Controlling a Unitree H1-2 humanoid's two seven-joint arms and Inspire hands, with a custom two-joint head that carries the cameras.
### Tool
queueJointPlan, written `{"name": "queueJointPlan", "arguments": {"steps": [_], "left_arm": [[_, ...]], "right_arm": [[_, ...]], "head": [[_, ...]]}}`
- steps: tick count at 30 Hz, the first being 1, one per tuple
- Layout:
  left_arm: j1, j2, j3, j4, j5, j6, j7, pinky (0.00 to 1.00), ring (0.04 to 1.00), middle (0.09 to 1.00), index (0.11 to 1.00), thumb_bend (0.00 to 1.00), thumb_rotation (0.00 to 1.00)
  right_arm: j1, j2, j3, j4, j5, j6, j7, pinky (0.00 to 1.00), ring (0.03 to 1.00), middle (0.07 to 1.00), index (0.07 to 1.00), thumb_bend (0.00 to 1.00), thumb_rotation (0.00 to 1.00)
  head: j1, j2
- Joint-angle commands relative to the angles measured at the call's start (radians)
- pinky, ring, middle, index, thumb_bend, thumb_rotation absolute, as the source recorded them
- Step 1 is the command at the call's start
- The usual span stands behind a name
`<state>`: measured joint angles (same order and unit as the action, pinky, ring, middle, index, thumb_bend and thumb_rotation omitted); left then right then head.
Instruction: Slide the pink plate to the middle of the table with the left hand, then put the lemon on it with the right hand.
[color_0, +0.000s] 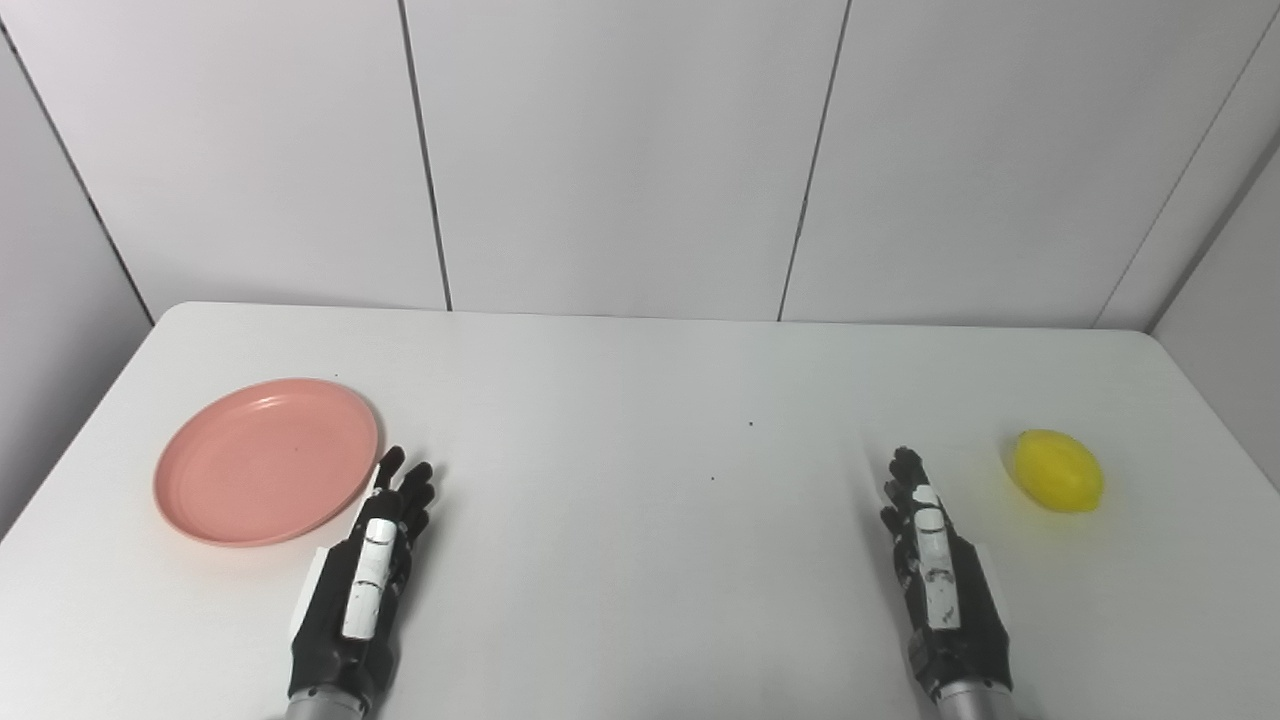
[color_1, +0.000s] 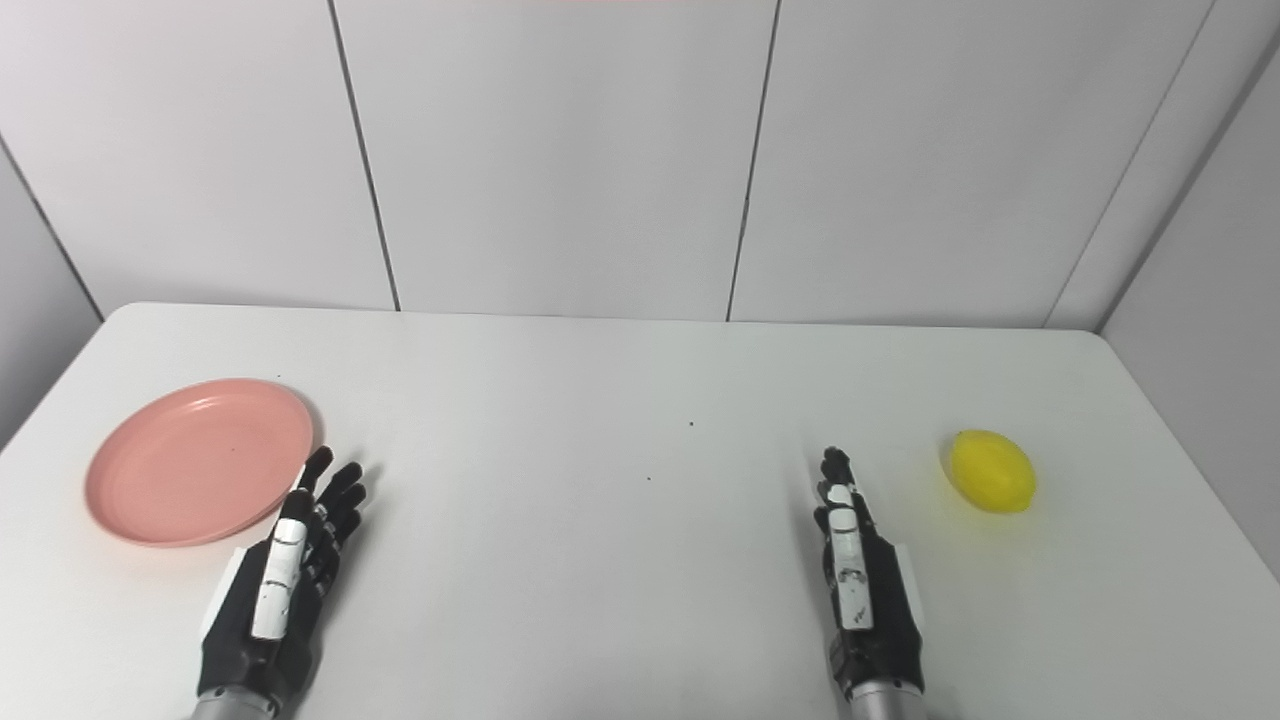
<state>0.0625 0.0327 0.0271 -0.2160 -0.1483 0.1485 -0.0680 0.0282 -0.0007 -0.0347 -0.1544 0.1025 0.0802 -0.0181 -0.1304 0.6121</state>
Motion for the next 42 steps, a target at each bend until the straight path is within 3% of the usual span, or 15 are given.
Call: {"name": "queueJointPlan", "arguments": {"steps": [1,11,31,35,42], "left_arm": [[-0.006,0.013,0.0,-0.01,-0.008,0.017,-0.01,1.0,0.958,0.948,0.969,0.76,0.9],[-0.015,0.026,0.0,-0.015,-0.027,0.032,-0.012,1.0,0.963,0.955,0.978,0.76,0.9],[-0.022,0.025,-0.006,-0.019,-0.02,0.042,-0.008,1.0,0.96,0.956,0.985,0.77,0.89],[-0.023,0.023,-0.007,-0.017,-0.019,0.038,-0.009,1.0,0.96,0.956,0.985,0.77,0.89],[-0.009,0.003,-0.03,-0.005,0.01,0.015,0.001,1.0,0.957,0.947,0.977,0.78,0.9]], "right_arm": [[-0.008,0.011,0.009,-0.019,0.005,0.051,0.004,1.0,0.99,0.973,0.948,0.71,0.98],[-0.017,0.017,0.009,-0.037,-0.001,0.078,0.0,1.0,0.98,0.963,0.947,0.7,0.98],[-0.024,0.009,0.0,-0.046,0.027,0.097,0.006,1.0,0.99,0.981,0.958,0.72,0.96],[-0.025,0.003,0.002,-0.036,0.026,0.085,0.007,1.0,0.986,0.977,0.956,0.72,0.97],[-0.007,-0.027,-0.005,-0.021,0.055,0.055,0.038,1.0,1.0,0.995,0.97,0.71,0.99]], "head": [[-0.014,0.01],[-0.012,0.04],[-0.001,0.054],[0.009,0.047],[0.104,-0.009]]}}
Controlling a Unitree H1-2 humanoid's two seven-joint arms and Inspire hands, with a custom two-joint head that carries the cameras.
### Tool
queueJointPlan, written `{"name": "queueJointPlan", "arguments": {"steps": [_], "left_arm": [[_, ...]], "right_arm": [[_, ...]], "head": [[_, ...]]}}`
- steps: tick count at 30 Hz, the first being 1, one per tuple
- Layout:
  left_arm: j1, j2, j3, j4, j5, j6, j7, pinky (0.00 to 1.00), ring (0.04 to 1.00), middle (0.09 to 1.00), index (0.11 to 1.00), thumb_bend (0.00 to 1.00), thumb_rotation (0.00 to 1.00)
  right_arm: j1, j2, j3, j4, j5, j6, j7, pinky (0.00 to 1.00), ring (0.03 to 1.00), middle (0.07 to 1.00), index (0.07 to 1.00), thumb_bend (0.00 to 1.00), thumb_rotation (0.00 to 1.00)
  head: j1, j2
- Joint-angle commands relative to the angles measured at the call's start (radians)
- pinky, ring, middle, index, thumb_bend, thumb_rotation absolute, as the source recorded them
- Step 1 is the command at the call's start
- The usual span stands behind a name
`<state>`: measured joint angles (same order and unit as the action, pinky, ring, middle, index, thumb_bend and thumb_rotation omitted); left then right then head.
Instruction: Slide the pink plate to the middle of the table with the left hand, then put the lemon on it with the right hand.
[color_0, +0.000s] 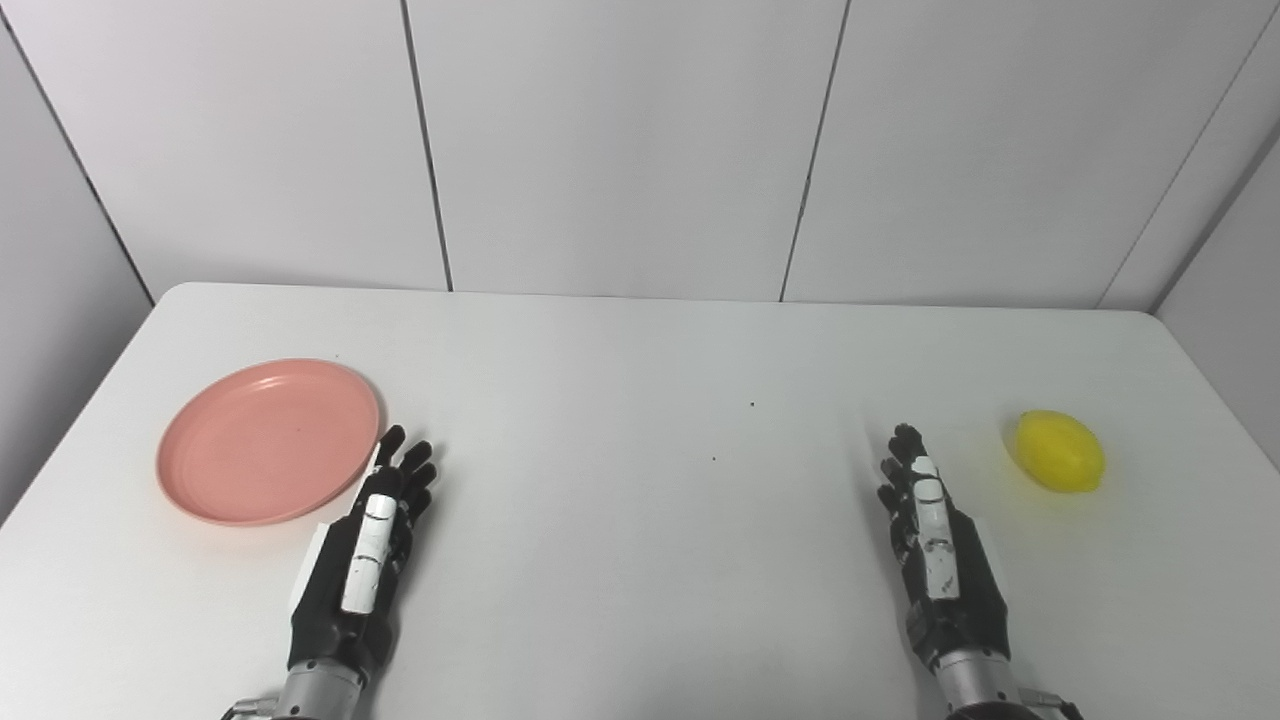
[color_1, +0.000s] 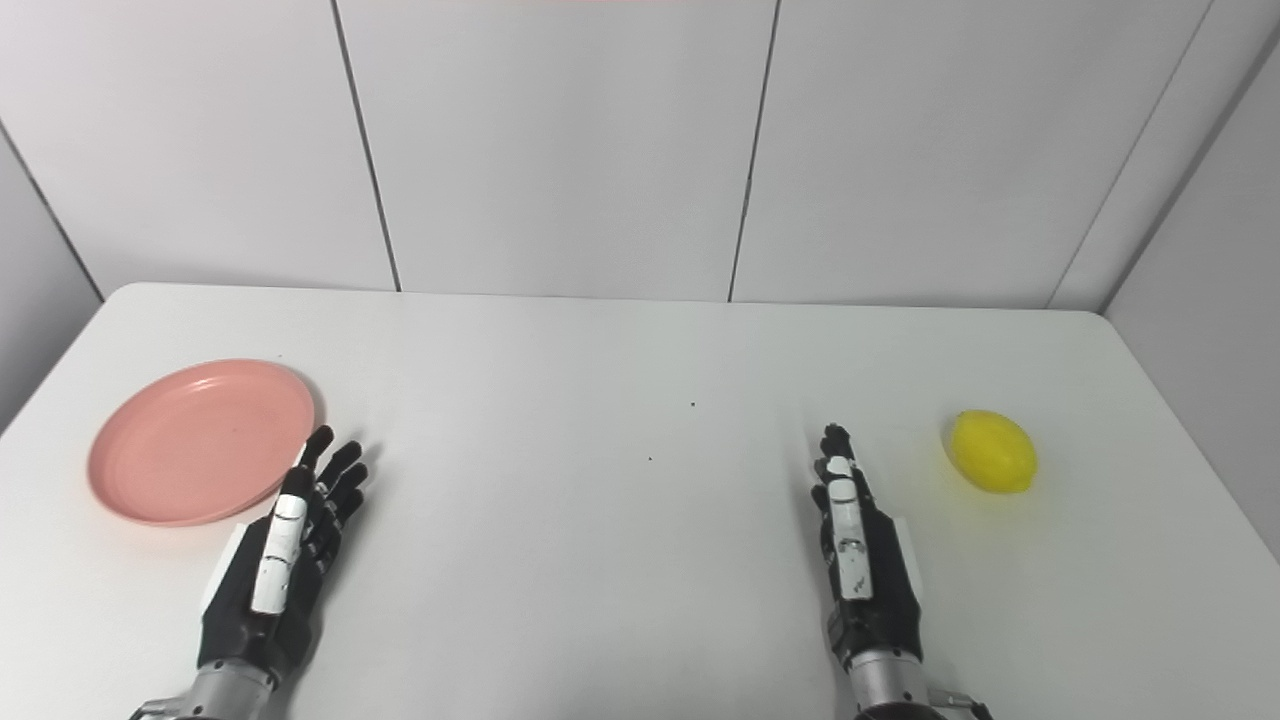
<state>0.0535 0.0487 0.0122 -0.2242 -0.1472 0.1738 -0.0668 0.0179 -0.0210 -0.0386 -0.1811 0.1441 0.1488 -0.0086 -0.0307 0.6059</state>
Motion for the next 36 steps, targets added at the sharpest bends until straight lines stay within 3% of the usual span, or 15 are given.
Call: {"name": "queueJointPlan", "arguments": {"steps": [1,6,15,28,36], "left_arm": [[0.001,-0.017,-0.016,0.006,0.01,-0.012,0.001,1.0,0.954,0.947,0.975,0.78,0.89],[0.0,-0.046,-0.029,0.048,0.026,-0.053,0.012,0.99,0.943,0.939,0.962,0.77,0.87],[0.008,-0.072,-0.058,0.111,0.05,-0.135,0.024,0.99,0.965,0.952,0.972,0.76,0.87],[0.003,-0.094,-0.065,0.173,0.067,-0.182,0.032,0.98,0.957,0.946,0.967,0.75,0.84],[0.001,-0.09,-0.06,0.19,0.06,-0.191,0.025,0.98,0.958,0.948,0.966,0.75,0.85]], "right_arm": [[0.005,-0.009,-0.003,0.008,0.015,-0.015,0.028,1.0,1.0,0.993,0.969,0.71,0.98],[0.009,-0.028,-0.02,0.041,0.045,-0.037,0.047,1.0,1.0,0.995,0.969,0.69,0.99],[0.019,-0.051,-0.04,0.092,0.078,-0.091,0.087,1.0,1.0,1.0,0.988,0.67,1.0],[0.008,-0.057,-0.062,0.158,0.081,-0.134,0.108,1.0,1.0,1.0,0.996,0.67,1.0],[0.01,-0.045,-0.06,0.154,0.079,-0.128,0.106,1.0,1.0,1.0,0.998,0.64,1.0]], "head": [[0.005,-0.003],[0.086,-0.068],[0.16,-0.147],[0.206,-0.218],[0.187,-0.23]]}}
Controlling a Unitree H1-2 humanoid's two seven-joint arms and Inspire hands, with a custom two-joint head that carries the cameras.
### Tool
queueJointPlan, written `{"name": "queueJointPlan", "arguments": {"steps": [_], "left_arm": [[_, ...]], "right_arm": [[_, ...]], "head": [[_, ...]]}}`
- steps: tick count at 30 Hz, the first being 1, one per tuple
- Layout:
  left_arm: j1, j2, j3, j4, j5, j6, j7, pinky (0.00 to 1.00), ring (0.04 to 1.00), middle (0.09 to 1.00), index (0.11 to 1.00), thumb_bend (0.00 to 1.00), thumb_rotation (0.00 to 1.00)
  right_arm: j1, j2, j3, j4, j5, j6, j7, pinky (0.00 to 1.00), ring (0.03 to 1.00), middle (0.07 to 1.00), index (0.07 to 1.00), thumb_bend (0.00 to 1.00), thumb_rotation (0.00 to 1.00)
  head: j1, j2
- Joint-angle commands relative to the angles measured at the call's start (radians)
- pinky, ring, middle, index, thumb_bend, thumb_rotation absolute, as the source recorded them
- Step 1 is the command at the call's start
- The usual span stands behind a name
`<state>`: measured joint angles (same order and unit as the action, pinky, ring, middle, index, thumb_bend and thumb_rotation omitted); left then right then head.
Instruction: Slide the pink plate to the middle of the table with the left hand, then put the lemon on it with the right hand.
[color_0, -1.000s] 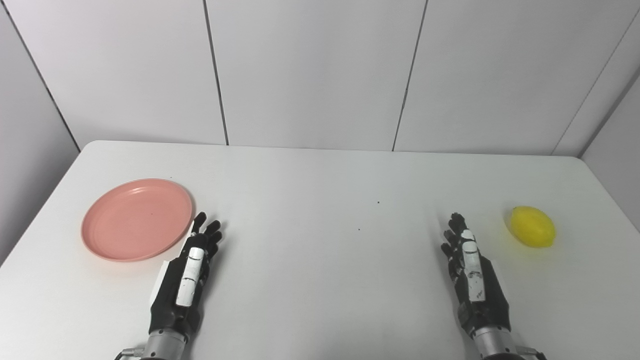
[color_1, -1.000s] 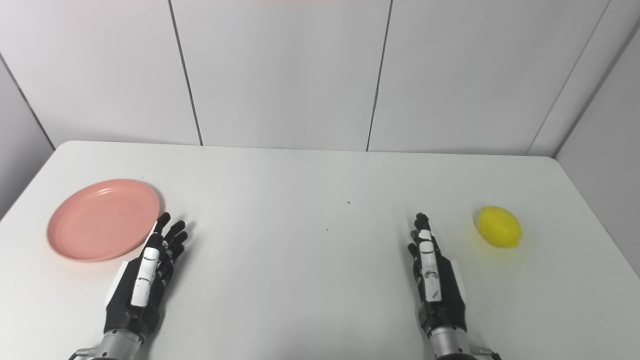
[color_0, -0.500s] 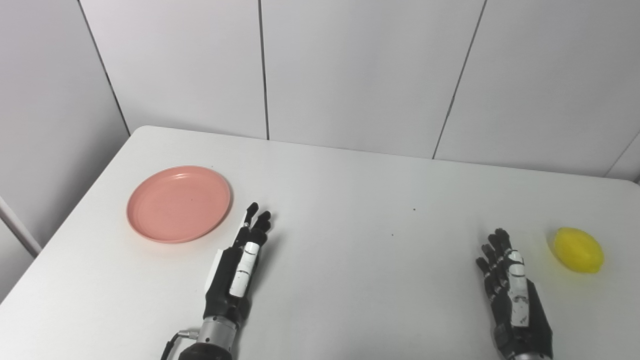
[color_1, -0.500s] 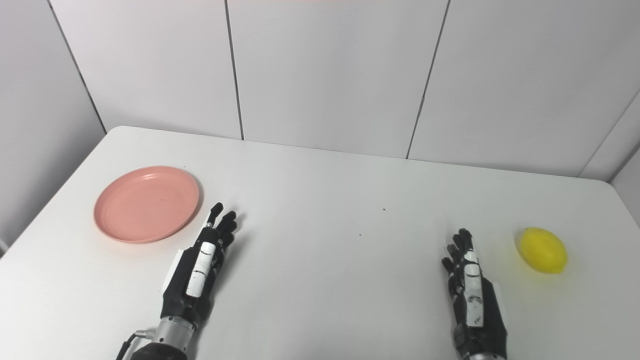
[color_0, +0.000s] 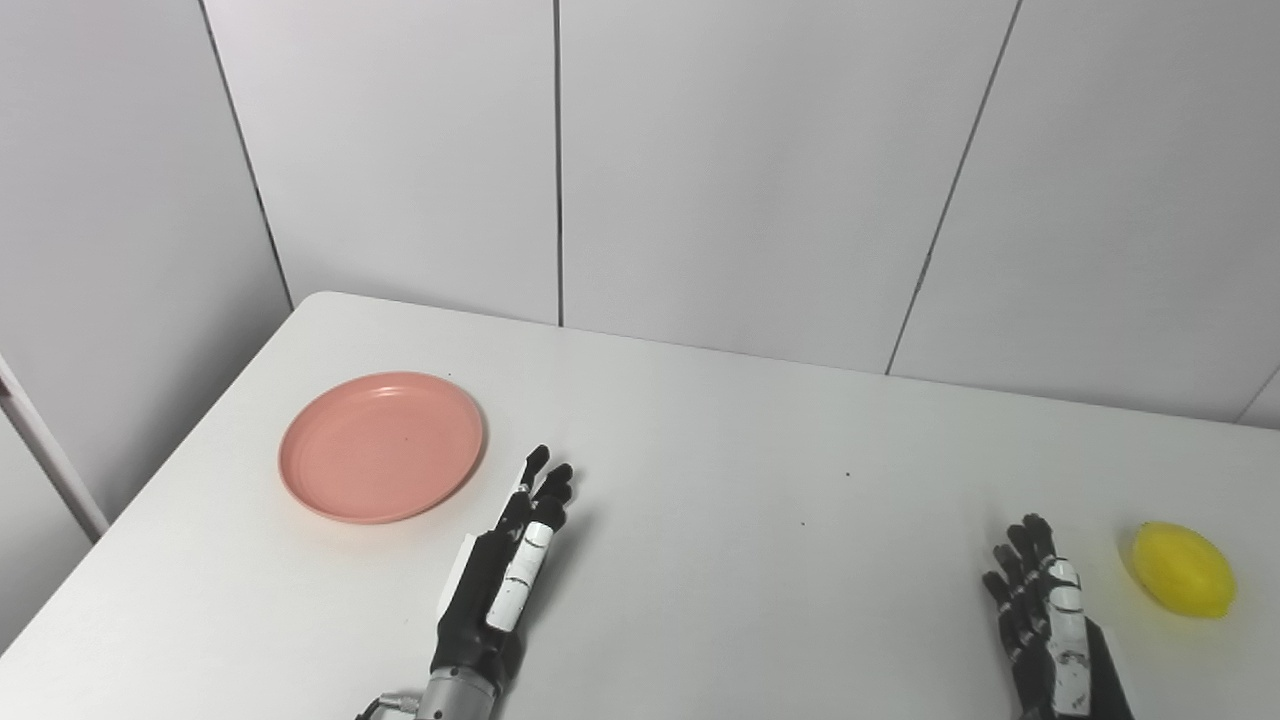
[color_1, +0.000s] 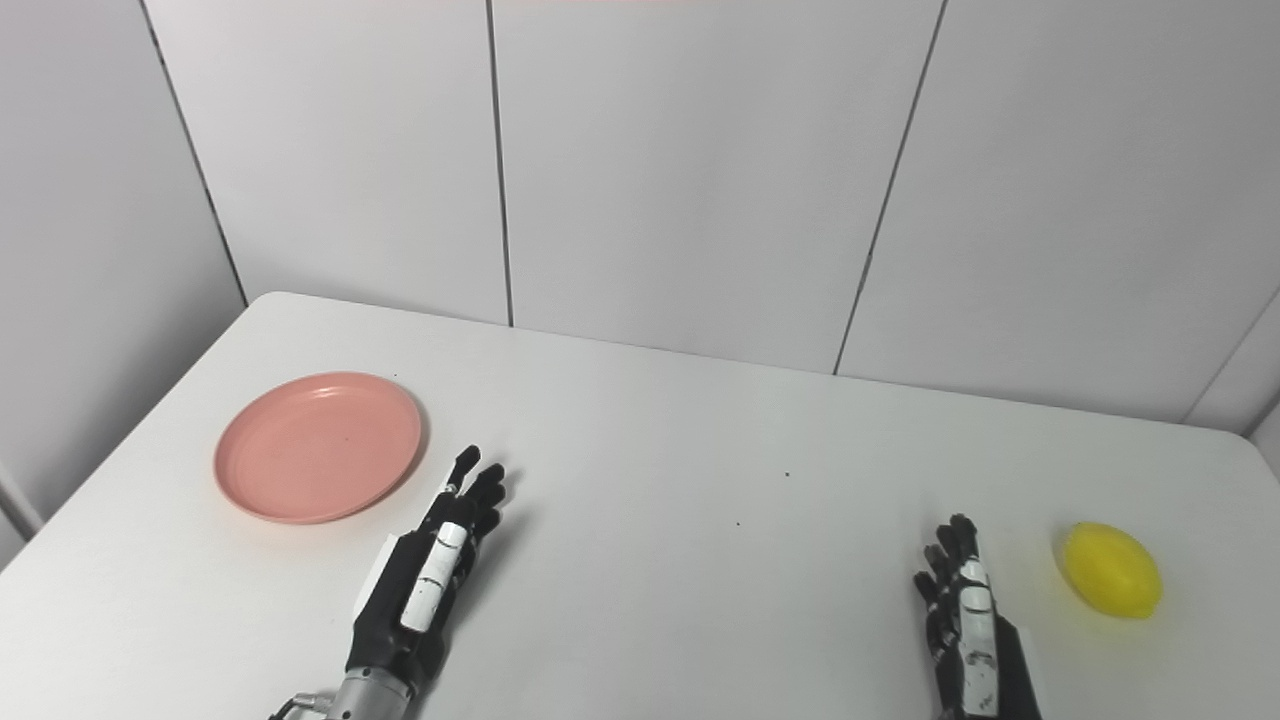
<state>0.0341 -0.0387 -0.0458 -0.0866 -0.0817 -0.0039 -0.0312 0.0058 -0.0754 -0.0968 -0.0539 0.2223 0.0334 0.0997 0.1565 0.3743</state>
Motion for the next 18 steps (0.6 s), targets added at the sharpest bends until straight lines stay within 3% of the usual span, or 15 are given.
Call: {"name": "queueJointPlan", "arguments": {"steps": [1,10,18], "left_arm": [[0.021,-0.001,-0.001,0.051,-0.008,-0.014,-0.013,0.98,0.959,0.949,0.967,0.76,0.85],[0.037,0.002,0.022,-0.014,-0.04,0.031,-0.009,0.97,0.937,0.933,0.95,0.78,0.84],[0.054,0.019,0.034,-0.165,-0.124,0.158,-0.032,0.95,0.934,0.916,0.936,0.82,0.88]], "right_arm": [[0.024,0.011,0.001,0.024,-0.003,-0.012,-0.004,1.0,1.0,1.0,0.997,0.64,1.0],[0.039,0.028,0.018,-0.013,-0.025,-0.015,-0.01,1.0,1.0,1.0,1.0,0.59,1.0],[0.051,0.043,0.036,-0.031,-0.054,-0.007,-0.021,1.0,1.0,0.994,1.0,0.6,1.0]], "head": [[-0.002,0.004],[-0.025,0.031],[-0.023,0.038]]}}
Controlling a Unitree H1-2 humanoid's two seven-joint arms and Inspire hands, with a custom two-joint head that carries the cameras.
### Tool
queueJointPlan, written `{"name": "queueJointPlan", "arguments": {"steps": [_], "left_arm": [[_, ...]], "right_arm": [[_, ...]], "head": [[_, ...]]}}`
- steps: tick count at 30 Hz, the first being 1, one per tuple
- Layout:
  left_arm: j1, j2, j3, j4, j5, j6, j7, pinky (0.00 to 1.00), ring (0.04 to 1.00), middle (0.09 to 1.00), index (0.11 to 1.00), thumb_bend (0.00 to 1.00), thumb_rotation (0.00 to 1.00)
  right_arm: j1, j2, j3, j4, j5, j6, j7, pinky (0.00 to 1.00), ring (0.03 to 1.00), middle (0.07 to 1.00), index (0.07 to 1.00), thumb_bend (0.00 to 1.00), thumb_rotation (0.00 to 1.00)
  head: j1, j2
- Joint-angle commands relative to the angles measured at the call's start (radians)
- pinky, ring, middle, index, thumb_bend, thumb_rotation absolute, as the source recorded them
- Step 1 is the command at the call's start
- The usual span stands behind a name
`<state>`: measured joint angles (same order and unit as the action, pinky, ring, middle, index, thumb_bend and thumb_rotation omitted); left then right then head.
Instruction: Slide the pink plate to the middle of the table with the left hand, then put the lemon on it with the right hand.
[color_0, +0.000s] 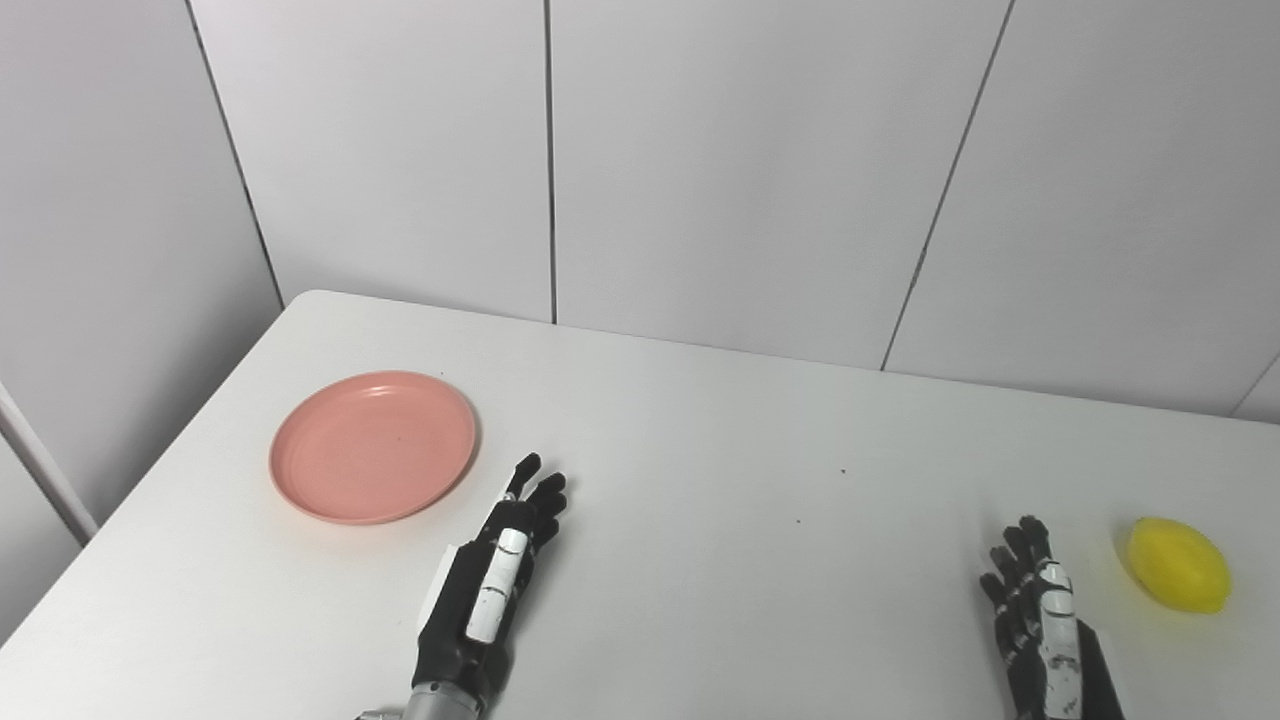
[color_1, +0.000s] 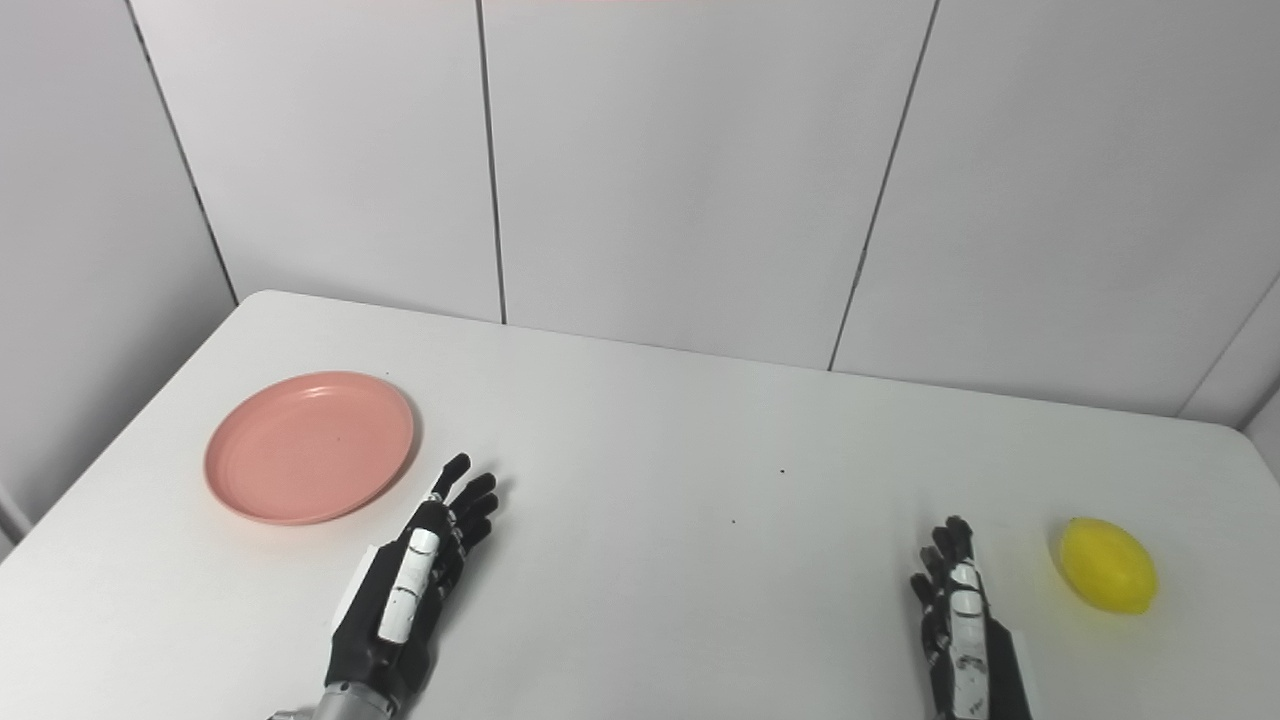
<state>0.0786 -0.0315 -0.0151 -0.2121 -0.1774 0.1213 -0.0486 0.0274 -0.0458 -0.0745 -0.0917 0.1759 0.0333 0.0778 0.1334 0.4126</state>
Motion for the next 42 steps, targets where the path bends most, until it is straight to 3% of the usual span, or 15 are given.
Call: {"name": "queueJointPlan", "arguments": {"steps": [1,8,16,19,23,25,29,33,42], "left_arm": [[0.006,0.017,0.006,-0.048,-0.037,0.045,-0.019,0.95,0.939,0.919,0.941,0.82,0.88],[-0.058,0.037,0.035,-0.111,-0.122,0.198,-0.029,0.98,0.938,0.918,0.953,0.82,0.88],[-0.167,0.072,0.054,-0.129,-0.147,0.241,-0.03,0.94,0.903,0.898,0.929,0.8,0.88],[-0.209,0.088,0.079,-0.137,-0.172,0.273,-0.027,0.89,0.865,0.868,0.879,0.82,0.84],[-0.27,0.137,0.115,-0.143,-0.202,0.308,-0.034,0.84,0.832,0.818,0.794,0.84,0.82],[-0.299,0.165,0.128,-0.147,-0.205,0.315,-0.036,0.76,0.785,0.782,0.753,0.83,0.81],[-0.35,0.217,0.153,-0.156,-0.225,0.33,-0.045,0.74,0.765,0.765,0.735,0.82,0.81],[-0.388,0.265,0.183,-0.131,-0.235,0.314,-0.051,0.72,0.761,0.759,0.74,0.8,0.82],[-0.472,0.388,0.27,0.13,-0.239,0.158,-0.16,0.71,0.746,0.753,0.78,0.81,0.86]], "right_arm": [[0.029,0.015,0.016,0.007,-0.011,-0.006,-0.001,1.0,1.0,0.995,1.0,0.6,1.0],[0.027,0.017,0.023,0.009,-0.017,-0.002,-0.008,1.0,1.0,0.995,1.0,0.62,1.0],[0.023,0.011,0.022,0.015,-0.007,0.005,-0.005,1.0,1.0,0.999,1.0,0.62,1.0],[0.019,0.007,0.022,0.025,-0.002,0.0,0.0,1.0,1.0,0.996,1.0,0.61,1.0],[0.013,0.004,0.022,0.04,0.004,-0.007,0.002,1.0,1.0,0.998,1.0,0.61,1.0],[0.009,0.003,0.021,0.05,0.005,-0.014,0.002,1.0,1.0,0.994,1.0,0.61,1.0],[0.009,0.002,0.02,0.053,0.007,-0.014,0.002,1.0,1.0,0.994,1.0,0.6,1.0],[0.009,0.0,0.02,0.054,0.014,-0.016,0.006,1.0,1.0,0.992,1.0,0.6,1.0],[0.012,-0.01,0.014,0.051,0.024,-0.014,0.013,1.0,1.0,0.993,1.0,0.59,1.0]], "head": [[0.0,0.0],[-0.001,0.003],[0.013,0.001],[0.015,-0.006],[0.015,-0.011],[0.016,-0.013],[0.018,-0.016],[0.021,-0.015],[0.052,-0.02]]}}
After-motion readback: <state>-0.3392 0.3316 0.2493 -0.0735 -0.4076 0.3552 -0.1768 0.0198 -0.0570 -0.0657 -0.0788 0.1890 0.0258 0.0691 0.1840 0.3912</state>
